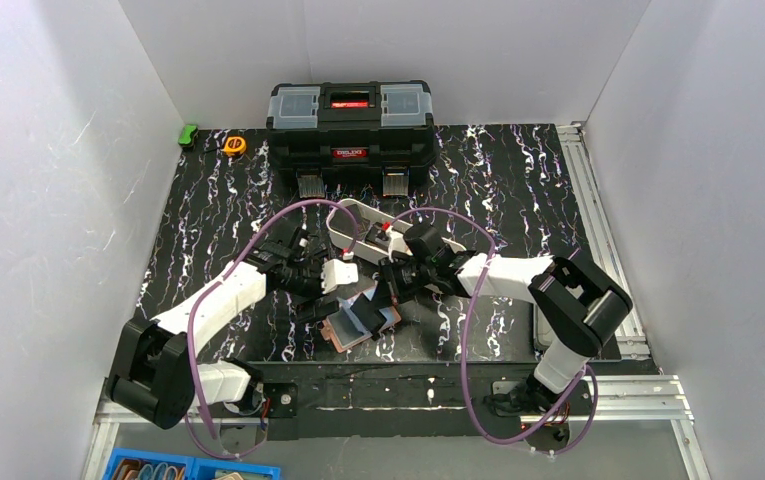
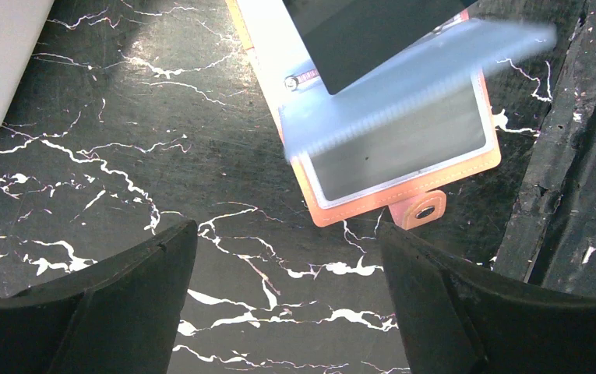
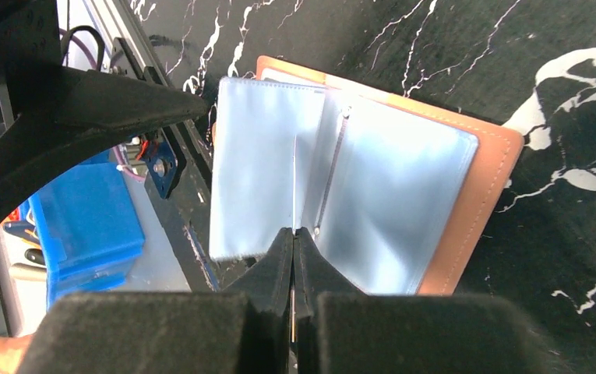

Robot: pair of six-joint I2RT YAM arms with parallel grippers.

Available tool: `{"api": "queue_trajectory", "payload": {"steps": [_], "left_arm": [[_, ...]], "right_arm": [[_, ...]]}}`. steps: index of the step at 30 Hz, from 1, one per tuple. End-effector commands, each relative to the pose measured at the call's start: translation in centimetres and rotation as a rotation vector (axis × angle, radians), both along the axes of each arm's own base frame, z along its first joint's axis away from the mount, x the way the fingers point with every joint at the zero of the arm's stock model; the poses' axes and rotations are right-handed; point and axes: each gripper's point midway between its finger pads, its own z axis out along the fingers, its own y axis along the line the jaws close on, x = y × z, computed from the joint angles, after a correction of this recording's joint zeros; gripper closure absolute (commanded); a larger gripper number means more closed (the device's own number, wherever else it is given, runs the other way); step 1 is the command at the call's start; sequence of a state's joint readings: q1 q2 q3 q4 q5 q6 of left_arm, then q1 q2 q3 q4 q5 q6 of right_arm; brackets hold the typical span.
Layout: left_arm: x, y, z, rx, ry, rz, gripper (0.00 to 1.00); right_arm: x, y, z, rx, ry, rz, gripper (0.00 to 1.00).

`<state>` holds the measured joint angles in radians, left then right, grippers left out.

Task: Put the credit cards into the card holder
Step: Insert the credit card into the card holder.

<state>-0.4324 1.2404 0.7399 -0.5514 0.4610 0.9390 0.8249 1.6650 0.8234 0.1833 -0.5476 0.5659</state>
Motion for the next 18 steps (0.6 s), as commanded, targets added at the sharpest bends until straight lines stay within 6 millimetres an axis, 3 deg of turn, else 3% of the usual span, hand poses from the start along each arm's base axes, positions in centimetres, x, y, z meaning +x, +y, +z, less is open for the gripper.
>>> {"api": "queue_trajectory", "payload": {"steps": [1, 8, 13, 18], "left_arm": [[-0.2, -0.4, 1.2, -0.045, 0.001, -0.004, 0.15], [0.0, -0.1, 1.5, -0.046, -0.006, 0.006, 0.15], [1.0, -1.1, 2.0, -0.09, -0.007, 0.031, 0.15], [1.6, -2.4, 0.5, -0.093, 0.007, 0.017, 0.17]], "right_arm": [[0.0, 1.2, 1.1, 0.029, -0.028, 0.019, 0.99], [-0.3, 1.6, 1.0, 0.022, -0.024, 0.039, 0.99], [-0.6, 1.8, 0.1, 0.016, 0.002, 0.051, 0.99], [-0.5, 1.6, 0.0, 0.016, 0.01, 0.05, 0.99]]}}
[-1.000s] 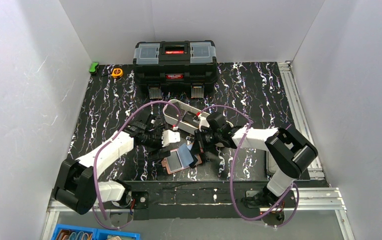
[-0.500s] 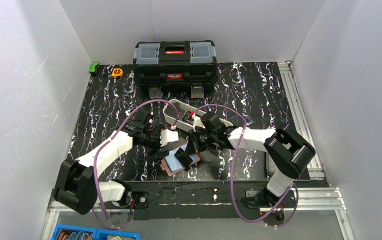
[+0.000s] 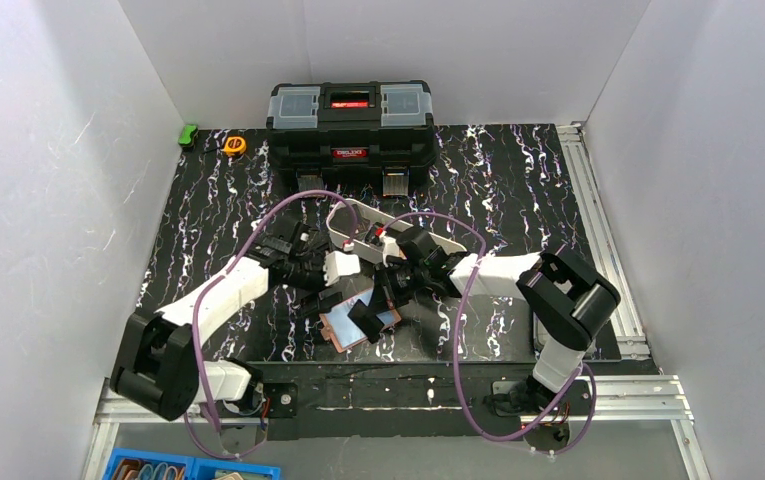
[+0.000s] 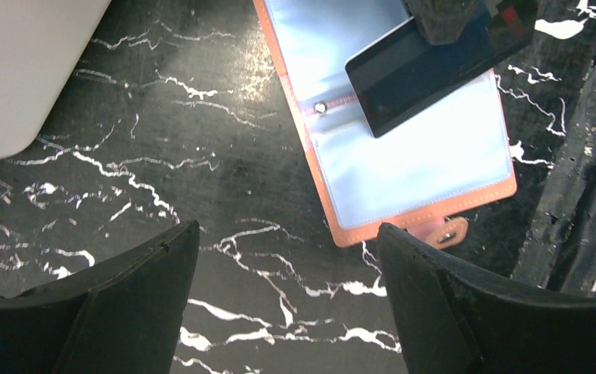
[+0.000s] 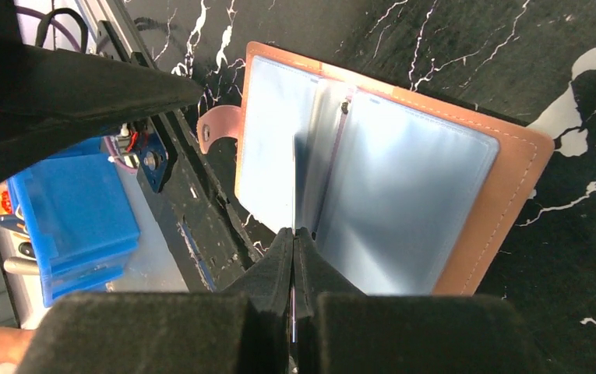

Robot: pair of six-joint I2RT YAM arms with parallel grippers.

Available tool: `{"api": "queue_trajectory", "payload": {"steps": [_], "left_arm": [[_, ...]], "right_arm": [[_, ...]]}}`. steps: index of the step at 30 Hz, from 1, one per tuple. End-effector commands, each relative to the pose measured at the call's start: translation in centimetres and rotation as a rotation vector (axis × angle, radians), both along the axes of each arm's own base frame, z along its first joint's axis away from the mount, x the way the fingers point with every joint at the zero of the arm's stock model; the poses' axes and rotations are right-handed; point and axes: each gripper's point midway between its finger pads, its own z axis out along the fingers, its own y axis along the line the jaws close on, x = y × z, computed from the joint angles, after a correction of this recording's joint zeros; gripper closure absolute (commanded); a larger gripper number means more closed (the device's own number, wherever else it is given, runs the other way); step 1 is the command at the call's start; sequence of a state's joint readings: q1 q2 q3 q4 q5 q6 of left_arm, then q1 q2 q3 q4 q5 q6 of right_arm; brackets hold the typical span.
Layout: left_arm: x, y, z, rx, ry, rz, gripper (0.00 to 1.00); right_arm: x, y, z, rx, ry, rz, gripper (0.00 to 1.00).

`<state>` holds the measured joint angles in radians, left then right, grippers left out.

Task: Put the credit cards into the card holder
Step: Insert the credit card into the card holder.

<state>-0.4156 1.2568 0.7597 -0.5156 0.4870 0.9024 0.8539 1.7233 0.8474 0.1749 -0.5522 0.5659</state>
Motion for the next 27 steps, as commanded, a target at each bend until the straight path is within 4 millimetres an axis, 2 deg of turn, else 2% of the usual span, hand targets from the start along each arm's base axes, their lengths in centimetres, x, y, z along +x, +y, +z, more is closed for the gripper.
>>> {"api": "queue_trajectory", "payload": {"steps": [1, 7, 13, 23, 27], "left_arm": [[0.4, -1.8, -0.7, -0.044, 0.015, -0.028, 0.18], [0.8, -1.0, -3.5, 0.017, -0.016, -0.048, 0.21], [0.3, -0.8, -4.1, 0.025, -0.012, -0.069, 0.23], [-2.0, 0.3, -4.7, 0.044, -0.006, -0.121, 0.23], [-2.1, 0.5, -4.4, 0.047, -0.011, -0.124, 0.22]], "right_arm": [[0.5, 0.8, 1.6, 0.051, -0.017, 0.018, 0.99], [1.1, 0.3, 2.9, 0.101, -0.014, 0.021, 0.99], [2.2, -1.0, 2.1, 0.078, -0.038, -0.03, 0.99], [4.6, -0.4, 1.4, 0.133, -0.105, -0.183, 0.99], [5.1, 0.0, 1.3, 0.155, -0.147, -0.236, 0.99]]}}
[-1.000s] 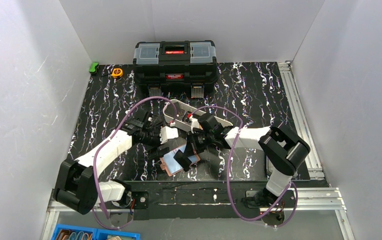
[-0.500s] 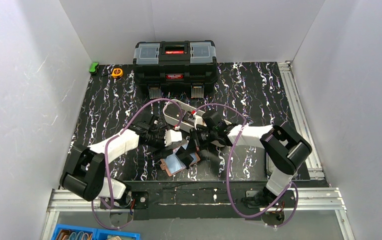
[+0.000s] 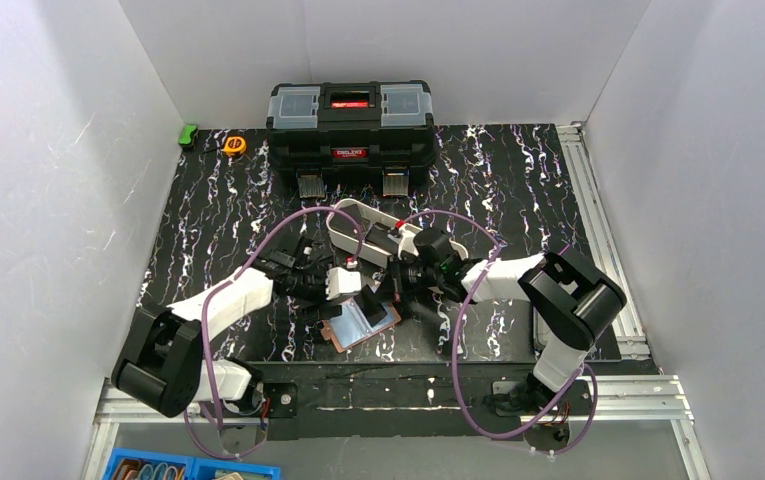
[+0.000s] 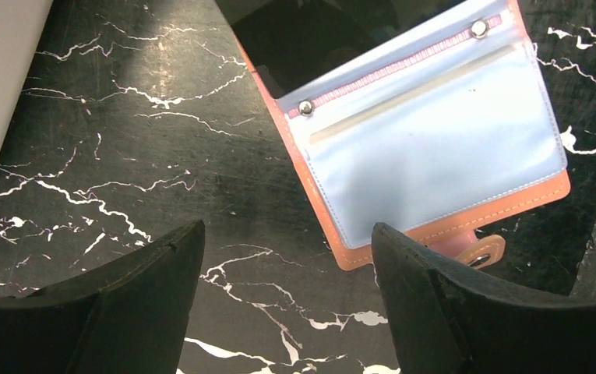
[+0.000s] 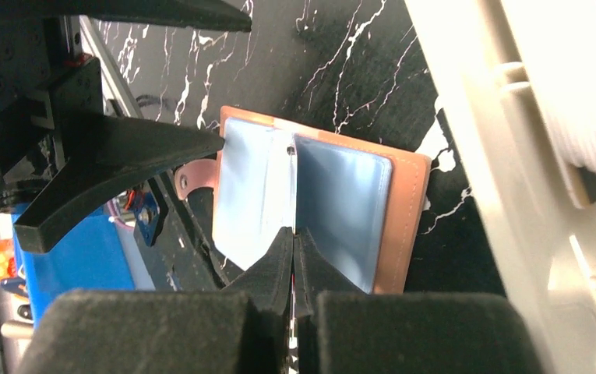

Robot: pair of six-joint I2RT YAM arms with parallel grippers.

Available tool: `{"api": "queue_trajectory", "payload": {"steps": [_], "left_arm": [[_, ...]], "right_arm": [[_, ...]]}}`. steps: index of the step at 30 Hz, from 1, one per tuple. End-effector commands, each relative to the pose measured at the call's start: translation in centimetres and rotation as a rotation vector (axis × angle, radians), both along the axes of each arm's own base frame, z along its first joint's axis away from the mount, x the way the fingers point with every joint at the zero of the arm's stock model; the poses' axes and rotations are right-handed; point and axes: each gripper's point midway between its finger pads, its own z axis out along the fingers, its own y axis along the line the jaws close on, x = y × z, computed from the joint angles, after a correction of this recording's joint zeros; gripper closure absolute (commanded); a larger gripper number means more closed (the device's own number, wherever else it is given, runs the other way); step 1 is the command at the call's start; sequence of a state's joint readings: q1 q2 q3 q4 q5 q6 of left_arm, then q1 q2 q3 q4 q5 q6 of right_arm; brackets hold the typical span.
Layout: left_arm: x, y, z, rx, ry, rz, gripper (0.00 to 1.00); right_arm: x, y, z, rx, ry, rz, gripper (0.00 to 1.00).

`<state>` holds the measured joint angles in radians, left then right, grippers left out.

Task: Put the credit cards into the card holder
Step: Insert the credit card into the card holder.

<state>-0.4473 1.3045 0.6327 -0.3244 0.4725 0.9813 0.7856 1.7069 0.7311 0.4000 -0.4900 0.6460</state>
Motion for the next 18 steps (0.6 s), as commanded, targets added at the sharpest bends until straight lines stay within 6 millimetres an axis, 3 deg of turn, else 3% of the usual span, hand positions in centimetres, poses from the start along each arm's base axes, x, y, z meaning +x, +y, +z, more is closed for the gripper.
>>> {"api": "queue_trajectory", "payload": {"steps": [1, 10, 18], "left_arm": [[-2.2, 1.0, -0.7, 0.035, 0.052, -0.033, 0.22], [-1.7, 0.9, 0.1, 0.03, 0.036, -0.017, 0.2], [-3.2, 0.7, -0.1, 0.017, 0.06, -0.07, 0.2]], "right_arm": [[1.8, 1.5, 1.8, 0.092, -0.113, -0.086, 0.99], [1.5, 2.4, 1.1, 0.106, -0.116, -0.1, 0.99], [0.6, 2.1, -0.1, 0.095, -0.089, -0.109, 0.99]]}}
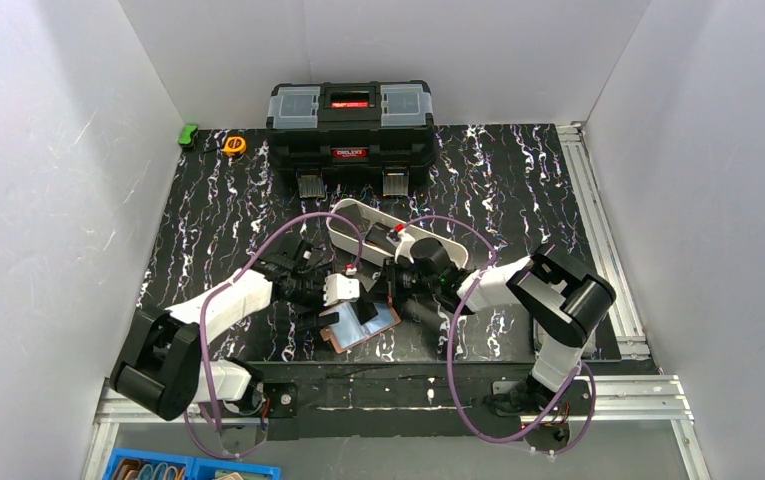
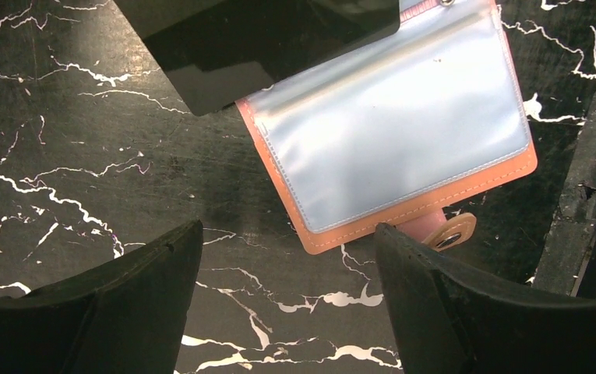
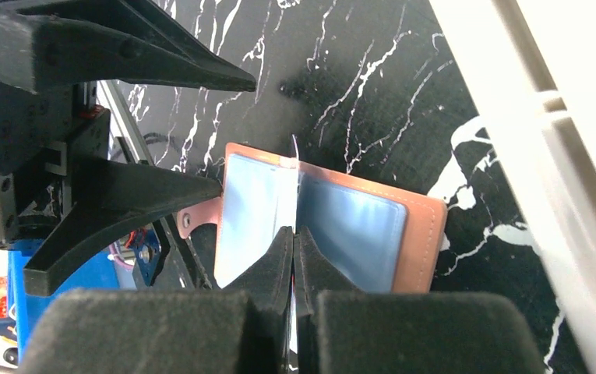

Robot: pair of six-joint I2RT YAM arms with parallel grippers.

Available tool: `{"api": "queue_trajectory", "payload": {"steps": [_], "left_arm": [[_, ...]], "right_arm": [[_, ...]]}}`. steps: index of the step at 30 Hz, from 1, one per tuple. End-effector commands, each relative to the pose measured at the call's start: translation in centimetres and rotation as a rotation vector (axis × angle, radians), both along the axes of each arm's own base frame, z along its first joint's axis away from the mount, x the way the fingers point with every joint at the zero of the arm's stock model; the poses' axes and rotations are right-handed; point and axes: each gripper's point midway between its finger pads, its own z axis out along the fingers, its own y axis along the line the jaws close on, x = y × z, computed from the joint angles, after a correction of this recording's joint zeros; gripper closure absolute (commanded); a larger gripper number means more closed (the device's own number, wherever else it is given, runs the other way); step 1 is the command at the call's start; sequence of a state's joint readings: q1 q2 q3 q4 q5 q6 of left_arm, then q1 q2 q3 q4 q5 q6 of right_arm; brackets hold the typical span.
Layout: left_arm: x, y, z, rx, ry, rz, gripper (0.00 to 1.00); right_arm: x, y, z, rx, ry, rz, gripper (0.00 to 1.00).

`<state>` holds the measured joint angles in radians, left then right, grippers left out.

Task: Put the credit cards into the card holder
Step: Insert the credit card into the card holder.

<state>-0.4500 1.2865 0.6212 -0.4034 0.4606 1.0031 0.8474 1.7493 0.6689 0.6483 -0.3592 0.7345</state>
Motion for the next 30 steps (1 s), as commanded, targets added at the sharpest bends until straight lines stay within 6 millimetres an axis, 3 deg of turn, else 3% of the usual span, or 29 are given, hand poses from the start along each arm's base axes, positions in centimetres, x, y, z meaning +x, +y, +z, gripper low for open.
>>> {"api": "queue_trajectory", "payload": {"steps": [1, 10, 20, 27, 30], "left_arm": [[-1.6, -0.4, 0.4, -0.029, 0.012, -0.06, 0.2], [-2.5, -0.1, 0.6, -0.015, -0.005, -0.083, 0.22], [-3.9, -0.1, 0.8, -0.002, -0.053, -0.166, 0.29], [-4.1, -0.5, 0.2, 0.02, -0.035, -0.192, 0.48], [-3.9, -0.7, 0.1, 0.028, -0.034, -0.188, 0.51]], "right_arm": [[-0.2, 0.1, -0.2, 0.022, -0.007, -0.02, 0.99], [-0.7, -0.5, -0.8, 0.034, 0.034, -0.058, 0.99], [-0.7, -1.6, 0.6, 0.128, 0.007, -0.142, 0.99], [-0.7, -1.6, 0.9, 0.209, 0.037, -0.176, 0.99], [-0.7, -1.6, 1.0, 0.215, 0.039, -0.183, 0.99]]}}
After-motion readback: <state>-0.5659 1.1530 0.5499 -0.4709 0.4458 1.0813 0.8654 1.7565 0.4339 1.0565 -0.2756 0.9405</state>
